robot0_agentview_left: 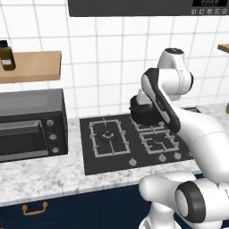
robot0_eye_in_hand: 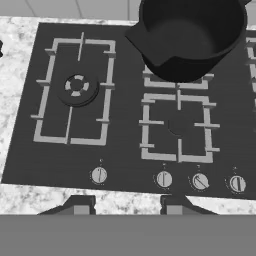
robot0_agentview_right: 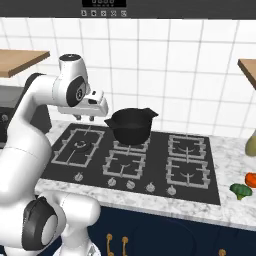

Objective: Put the squash and broccoli in the pot. Retrieve the spatula and lightly stir the vegetables in the pot.

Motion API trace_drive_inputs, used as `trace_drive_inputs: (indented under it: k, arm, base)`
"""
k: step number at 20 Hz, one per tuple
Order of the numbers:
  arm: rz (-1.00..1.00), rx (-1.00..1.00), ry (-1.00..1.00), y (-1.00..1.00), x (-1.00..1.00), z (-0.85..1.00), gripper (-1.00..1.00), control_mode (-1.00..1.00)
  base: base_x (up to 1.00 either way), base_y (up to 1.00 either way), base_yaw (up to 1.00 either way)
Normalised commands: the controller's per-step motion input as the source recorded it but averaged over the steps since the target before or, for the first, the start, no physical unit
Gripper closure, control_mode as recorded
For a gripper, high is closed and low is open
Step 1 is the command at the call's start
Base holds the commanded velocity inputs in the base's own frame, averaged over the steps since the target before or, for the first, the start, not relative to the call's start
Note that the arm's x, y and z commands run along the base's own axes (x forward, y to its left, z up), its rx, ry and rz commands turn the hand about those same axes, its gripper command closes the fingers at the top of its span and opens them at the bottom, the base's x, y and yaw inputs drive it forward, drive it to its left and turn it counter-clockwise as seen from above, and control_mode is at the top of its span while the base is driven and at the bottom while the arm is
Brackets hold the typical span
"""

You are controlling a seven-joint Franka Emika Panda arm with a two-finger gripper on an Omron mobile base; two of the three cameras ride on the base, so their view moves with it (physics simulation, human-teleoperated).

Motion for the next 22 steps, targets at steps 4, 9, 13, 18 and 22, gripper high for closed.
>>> trace_drive_inputs:
  k: [4,9,13,18,22]
  arm:
    - [0.0,0.0,0.0,0.0,0.0,0.0,-1.0,1.0]
    - [0.0,0.0,0.0,0.0,0.0,0.0,-1.0,1.0]
    - [0.0,0.0,0.0,0.0,0.0,0.0,-1.0,1.0]
    - [0.0,0.0,0.0,0.0,0.0,0.0,-1.0,1.0]
    - [0.0,0.0,0.0,0.0,0.0,0.0,-1.0,1.0]
  base:
    - [-0.07,-0.01,0.0]
    - [0.0,-0.6,-0.03]
    - [0.02,-0.82,-0.06]
    - [0.13,-0.76,-0.04]
    - [0.25,-0.62,0.0]
